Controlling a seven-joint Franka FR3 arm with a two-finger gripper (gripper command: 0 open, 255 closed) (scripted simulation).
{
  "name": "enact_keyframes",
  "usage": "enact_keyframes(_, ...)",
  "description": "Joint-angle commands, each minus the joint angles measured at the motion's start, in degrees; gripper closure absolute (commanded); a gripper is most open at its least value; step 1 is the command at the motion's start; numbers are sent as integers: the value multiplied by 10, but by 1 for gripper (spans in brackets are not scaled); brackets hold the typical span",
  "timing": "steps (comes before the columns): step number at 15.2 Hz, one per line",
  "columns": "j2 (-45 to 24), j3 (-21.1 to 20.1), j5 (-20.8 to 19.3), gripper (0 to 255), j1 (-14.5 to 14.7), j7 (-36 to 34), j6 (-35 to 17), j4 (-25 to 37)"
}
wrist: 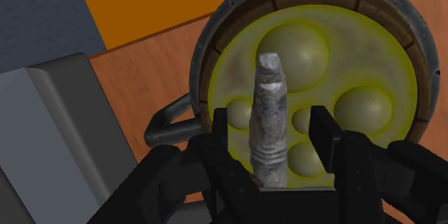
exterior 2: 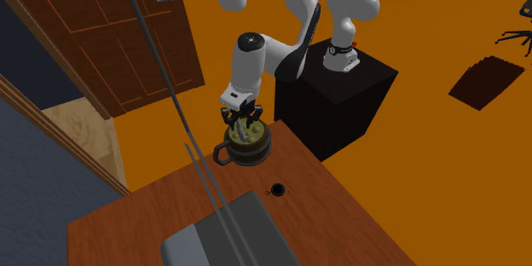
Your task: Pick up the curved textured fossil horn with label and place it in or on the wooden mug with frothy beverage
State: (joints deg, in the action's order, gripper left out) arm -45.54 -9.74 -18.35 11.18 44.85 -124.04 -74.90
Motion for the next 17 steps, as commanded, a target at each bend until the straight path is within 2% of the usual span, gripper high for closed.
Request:
enact_keyframes(1, 0, 0, 0, 0, 0, 0, 0, 0)
enact_keyframes(5, 0, 0, 0, 0, 0, 0, 0, 0)
enact_keyframes(9, 42, -7, 8, 0, 2, 4, 44, 2)
enact_keyframes(17, 42, -7, 8, 0, 2, 4, 44, 2)
